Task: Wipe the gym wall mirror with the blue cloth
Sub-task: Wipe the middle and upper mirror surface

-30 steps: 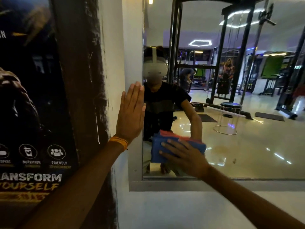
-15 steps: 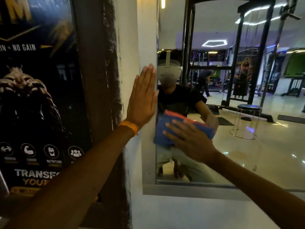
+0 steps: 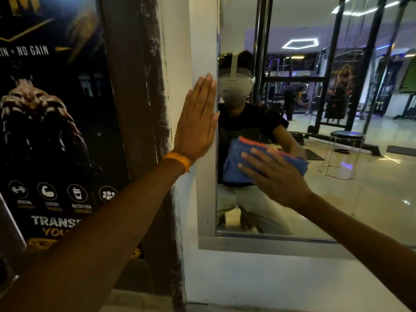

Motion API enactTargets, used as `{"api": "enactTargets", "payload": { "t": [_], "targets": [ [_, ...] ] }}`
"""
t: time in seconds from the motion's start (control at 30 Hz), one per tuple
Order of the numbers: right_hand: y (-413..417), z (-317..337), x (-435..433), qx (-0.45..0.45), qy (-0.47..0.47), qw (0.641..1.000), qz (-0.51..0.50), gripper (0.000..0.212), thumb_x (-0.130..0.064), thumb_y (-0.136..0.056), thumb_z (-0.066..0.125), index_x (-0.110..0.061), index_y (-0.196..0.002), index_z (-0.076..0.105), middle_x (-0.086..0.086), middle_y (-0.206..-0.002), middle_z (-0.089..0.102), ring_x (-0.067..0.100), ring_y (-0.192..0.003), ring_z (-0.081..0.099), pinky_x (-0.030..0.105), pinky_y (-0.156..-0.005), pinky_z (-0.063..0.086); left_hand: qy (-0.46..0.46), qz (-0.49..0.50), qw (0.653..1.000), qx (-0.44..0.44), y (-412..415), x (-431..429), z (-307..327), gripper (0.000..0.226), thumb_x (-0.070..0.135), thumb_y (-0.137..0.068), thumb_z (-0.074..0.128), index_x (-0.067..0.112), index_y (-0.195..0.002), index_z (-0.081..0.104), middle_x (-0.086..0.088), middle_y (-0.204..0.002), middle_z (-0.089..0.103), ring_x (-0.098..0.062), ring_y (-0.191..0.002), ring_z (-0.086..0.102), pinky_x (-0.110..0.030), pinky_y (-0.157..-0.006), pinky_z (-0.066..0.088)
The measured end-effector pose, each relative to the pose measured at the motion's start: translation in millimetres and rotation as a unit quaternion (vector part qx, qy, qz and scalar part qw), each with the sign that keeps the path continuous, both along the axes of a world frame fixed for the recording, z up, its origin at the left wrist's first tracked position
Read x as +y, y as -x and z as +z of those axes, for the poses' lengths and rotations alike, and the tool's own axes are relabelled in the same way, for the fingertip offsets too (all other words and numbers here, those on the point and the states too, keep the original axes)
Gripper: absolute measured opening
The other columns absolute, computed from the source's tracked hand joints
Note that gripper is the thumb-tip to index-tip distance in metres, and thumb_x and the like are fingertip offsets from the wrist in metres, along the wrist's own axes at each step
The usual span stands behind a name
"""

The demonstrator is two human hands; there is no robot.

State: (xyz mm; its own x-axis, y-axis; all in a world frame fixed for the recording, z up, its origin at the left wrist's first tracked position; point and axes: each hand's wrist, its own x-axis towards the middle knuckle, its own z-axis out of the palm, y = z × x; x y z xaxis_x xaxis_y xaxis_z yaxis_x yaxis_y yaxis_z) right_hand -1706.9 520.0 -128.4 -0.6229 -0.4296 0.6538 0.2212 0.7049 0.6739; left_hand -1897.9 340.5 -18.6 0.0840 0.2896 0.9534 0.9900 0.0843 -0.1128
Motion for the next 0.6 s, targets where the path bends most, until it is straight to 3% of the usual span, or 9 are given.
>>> {"api": "enactTargets", "payload": {
  "t": [0.1,0.2,0.27,0.33,0.4,0.5,0.6],
  "targets": [
    [6.0,-24.5,-13.0,0.102,0.088,0.991,-0.026,0.056,-0.029,-0.104,0.043,-0.017,-0.158,0.030,0.012,-0.166,0.026,0.032,-0.157,0.012,0.048,-0.128,0.002,-0.002,0.000,1.000,0.001,0.6,0.3,-0.7,0.058,0.010,-0.107,0.041,-0.006,-0.158,0.020,-0.025,-0.167,0.018,-0.039,-0.157,0.013,-0.042,-0.129,0.003],
    [9.0,-110.4,-24.7,-0.051,-0.001,0.999,-0.017,0.074,-0.019,-0.096,0.059,-0.020,-0.162,0.025,0.010,-0.167,0.028,0.030,-0.158,0.010,0.048,-0.129,0.004,-0.001,0.000,1.000,-0.007,-0.5,0.6,-4.4,0.057,0.014,-0.108,0.038,-0.006,-0.158,0.020,-0.025,-0.167,0.018,-0.040,-0.157,0.013,-0.041,-0.129,0.003],
    [-2.1,-111.4,-6.8,-0.112,-0.065,0.991,-0.031,0.089,-0.017,-0.088,0.070,-0.020,-0.163,0.022,0.008,-0.168,0.025,0.030,-0.156,0.015,0.048,-0.128,0.008,0.000,0.005,1.000,-0.008,-0.8,0.7,-6.6,0.057,0.016,-0.108,0.036,-0.006,-0.158,0.020,-0.026,-0.167,0.019,-0.040,-0.157,0.013,-0.041,-0.129,0.003],
    [-13.8,-75.6,10.5,-0.069,-0.044,0.996,-0.017,0.086,-0.018,-0.090,0.069,-0.020,-0.161,0.022,0.010,-0.166,0.025,0.030,-0.155,0.015,0.050,-0.127,0.010,0.001,0.008,1.000,-0.009,-1.8,0.4,-6.9,0.057,0.016,-0.108,0.036,-0.006,-0.158,0.020,-0.026,-0.167,0.019,-0.040,-0.156,0.014,-0.041,-0.129,0.003],
    [-30.8,-39.6,25.8,0.060,0.063,0.996,-0.032,0.067,-0.019,-0.099,0.055,-0.018,-0.159,0.024,0.013,-0.165,0.025,0.030,-0.156,0.010,0.051,-0.128,0.006,-0.002,0.014,1.000,-0.013,-3.2,0.1,-7.2,0.057,0.016,-0.108,0.036,-0.006,-0.158,0.020,-0.025,-0.167,0.019,-0.040,-0.156,0.014,-0.041,-0.129,0.004],
    [-30.3,-55.8,12.7,0.179,0.226,0.957,-0.039,0.064,-0.025,-0.102,0.049,-0.018,-0.159,0.023,0.011,-0.170,0.012,0.030,-0.158,0.005,0.052,-0.128,0.001,-0.005,0.027,0.999,-0.025,-8.7,1.2,-22.6,0.058,0.017,-0.108,0.036,-0.006,-0.158,0.019,-0.026,-0.167,0.019,-0.041,-0.156,0.014,-0.048,-0.129,0.008],
    [-20.9,-118.8,-2.2,0.070,0.155,0.984,-0.045,0.068,-0.032,-0.101,0.053,-0.020,-0.160,0.023,0.010,-0.171,0.010,0.033,-0.158,0.010,0.054,-0.127,0.007,-0.006,0.050,0.998,-0.042,-19.0,4.2,-61.1,0.060,0.017,-0.107,0.038,-0.006,-0.159,0.017,-0.026,-0.167,0.017,-0.040,-0.157,0.013,-0.051,-0.129,0.010]
  ]
}}
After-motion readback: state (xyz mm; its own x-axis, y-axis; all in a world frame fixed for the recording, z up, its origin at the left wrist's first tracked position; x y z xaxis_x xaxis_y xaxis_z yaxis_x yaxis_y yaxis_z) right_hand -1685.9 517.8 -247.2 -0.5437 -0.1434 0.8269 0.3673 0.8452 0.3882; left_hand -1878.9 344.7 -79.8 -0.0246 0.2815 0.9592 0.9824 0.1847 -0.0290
